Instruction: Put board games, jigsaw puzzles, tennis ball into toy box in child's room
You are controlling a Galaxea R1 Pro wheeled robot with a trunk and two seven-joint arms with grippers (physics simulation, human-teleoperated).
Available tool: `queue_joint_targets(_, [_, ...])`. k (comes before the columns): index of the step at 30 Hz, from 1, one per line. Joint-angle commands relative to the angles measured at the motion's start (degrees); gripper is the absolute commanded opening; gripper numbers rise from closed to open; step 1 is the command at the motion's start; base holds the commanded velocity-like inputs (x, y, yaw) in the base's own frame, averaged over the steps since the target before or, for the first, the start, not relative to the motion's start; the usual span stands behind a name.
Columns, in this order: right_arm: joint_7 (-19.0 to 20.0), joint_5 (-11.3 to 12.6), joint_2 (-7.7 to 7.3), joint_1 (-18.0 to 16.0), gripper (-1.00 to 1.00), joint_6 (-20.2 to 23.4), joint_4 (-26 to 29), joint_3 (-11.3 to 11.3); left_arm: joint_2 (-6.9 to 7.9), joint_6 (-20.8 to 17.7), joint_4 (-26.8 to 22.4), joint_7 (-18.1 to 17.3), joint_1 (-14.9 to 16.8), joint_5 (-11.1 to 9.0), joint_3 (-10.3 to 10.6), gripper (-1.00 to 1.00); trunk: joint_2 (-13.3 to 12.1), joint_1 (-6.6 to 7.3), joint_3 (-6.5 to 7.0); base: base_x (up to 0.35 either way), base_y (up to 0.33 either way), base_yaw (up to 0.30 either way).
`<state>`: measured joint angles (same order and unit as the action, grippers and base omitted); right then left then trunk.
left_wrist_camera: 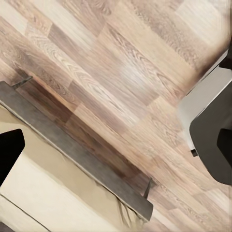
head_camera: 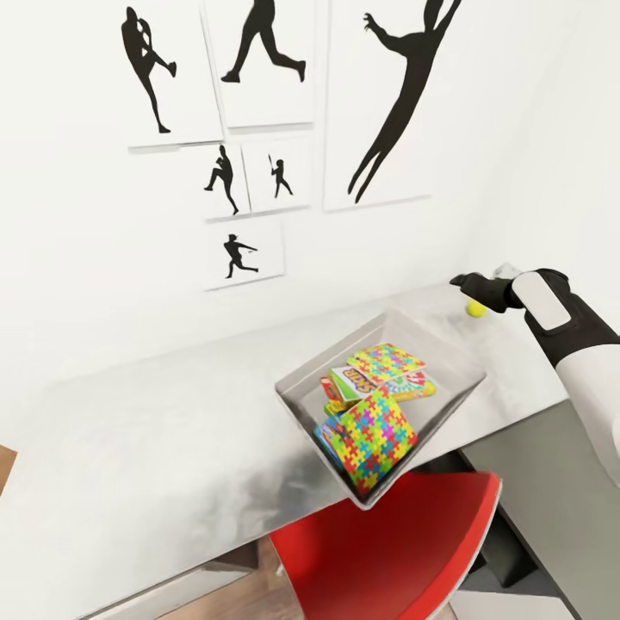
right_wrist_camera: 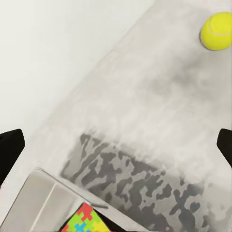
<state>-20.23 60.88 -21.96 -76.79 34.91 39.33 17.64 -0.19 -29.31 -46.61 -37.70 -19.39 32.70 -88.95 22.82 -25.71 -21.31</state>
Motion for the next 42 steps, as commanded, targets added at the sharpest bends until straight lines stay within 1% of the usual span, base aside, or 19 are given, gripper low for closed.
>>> queue_joint_targets(1, [-0.49,0.61,-0.14,-0.08,1.00,-0.17,-0.13,0.38,-0.01,-0.06,-0.03,-0.47,0.08,0.77,-0.14,1.00,0.10,-0.07,-0.09,0.269,0.000,0.000])
queue_joint_targets(2, [-0.49,0.61,-0.14,-0.08,1.00,-0.17,-0.13,0.38,-0.01,-0.06,-0.03,-0.47,0.08,0.77,-0.14,1.00,0.10,-0.07,-0.09,0.269,0.000,0.000])
queue_joint_targets(4, [-0.43,0.62,-0.20,-0.09,1.00,-0.37,-0.41,0.41,0.00,0.11,0.36,-0.43,0.13,1.64,-0.13,1.00,0.10,-0.07,-0.09,0.214,0.000,0.000])
queue_joint_targets(7, [-0.41,0.63,-0.22,-0.09,1.00,-0.44,-0.51,0.42,-0.02,0.16,0.64,-0.41,0.15,2.19,-0.14,1.00,0.10,-0.07,-0.09,0.165,0.000,0.000])
queue_joint_targets(9, [-0.38,0.60,-0.27,-0.10,1.00,-0.54,-0.66,0.42,-0.04,0.25,1.32,-0.37,0.18,3.61,-0.15,1.00,0.10,-0.07,-0.09,0.109,0.000,0.000])
queue_joint_targets(10, [-0.38,0.60,-0.27,-0.10,1.00,-0.54,-0.66,0.42,-0.04,0.25,1.32,-0.37,0.18,3.61,-0.15,1.00,0.10,-0.07,-0.09,0.097,0.000,0.000])
queue_joint_targets(11, [-0.37,0.61,-0.29,-0.10,1.00,-0.58,-0.71,0.41,-0.05,0.28,1.71,-0.35,0.21,4.48,-0.16,1.00,0.10,-0.07,-0.09,0.078,0.000,0.000])
queue_joint_targets(12, [-0.37,0.61,-0.29,-0.10,1.00,-0.58,-0.71,0.41,-0.05,0.28,1.71,-0.35,0.21,4.48,-0.16,1.00,0.10,-0.07,-0.09,0.078,0.000,0.000])
queue_joint_targets(14, [-0.36,0.60,-0.28,-0.11,1.00,-0.66,-0.79,0.40,-0.06,0.40,2.48,-0.22,0.22,6.28,-0.18,1.00,0.10,-0.07,-0.09,0.056,0.000,0.000])
queue_joint_targets(15, [-0.36,0.60,-0.28,-0.11,1.00,-0.66,-0.79,0.40,-0.06,0.40,2.48,-0.22,0.22,6.28,-0.18,1.00,0.10,-0.07,-0.09,0.050,0.000,0.000])
queue_joint_targets(16, [-0.37,0.59,-0.28,-0.11,1.00,-0.71,-0.81,0.40,-0.08,0.57,2.82,-0.05,0.22,7.01,-0.20,1.00,0.10,-0.07,-0.09,0.040,0.000,0.000])
queue_joint_targets(17, [-0.38,0.58,-0.28,-0.13,1.00,-0.75,-0.83,0.39,-0.08,0.57,2.82,-0.05,0.22,7.01,-0.20,1.00,0.10,-0.07,-0.09,0.032,0.000,0.000])
queue_joint_targets(19, [-0.39,0.58,-0.28,-0.14,1.00,-0.78,-0.85,0.39,-0.26,1.14,3.40,0.53,0.23,8.08,-0.22,1.00,0.10,-0.07,-0.09,0.029,0.000,0.000])
queue_joint_targets(23, [-0.40,0.57,-0.31,-0.16,1.00,-0.82,-0.88,0.39,-0.46,1.84,3.98,1.44,0.23,8.74,-0.24,1.00,0.10,-0.07,-0.09,0.020,0.000,0.000])
queue_joint_targets(29, [-0.47,0.52,-0.40,-0.16,1.00,-1.17,-1.04,0.44,-0.68,3.31,7.10,4.38,0.23,9.68,-0.25,1.00,0.10,-0.07,-0.09,0.009,0.000,0.000])
queue_joint_targets(30, [-0.47,0.52,-0.40,-0.16,1.00,-1.17,-1.04,0.44,-0.68,3.31,7.10,4.38,0.23,9.68,-0.25,1.00,0.10,-0.07,-0.09,0.005,0.000,0.000])
queue_joint_targets(35, [-0.49,0.54,-0.43,-0.13,1.00,-2.27,-1.92,0.46,-0.74,4.42,9.22,6.53,0.23,9.90,-0.26,1.00,0.10,-0.07,-0.09,0.003,0.000,0.000])
queue_joint_targets(42, [-0.45,0.49,-0.44,-0.12,1.00,-2.93,-3.03,0.46,-0.80,5.06,10.17,7.55,0.23,9.94,-0.26,1.00,0.10,-0.07,-0.09,0.001,0.000,0.000])
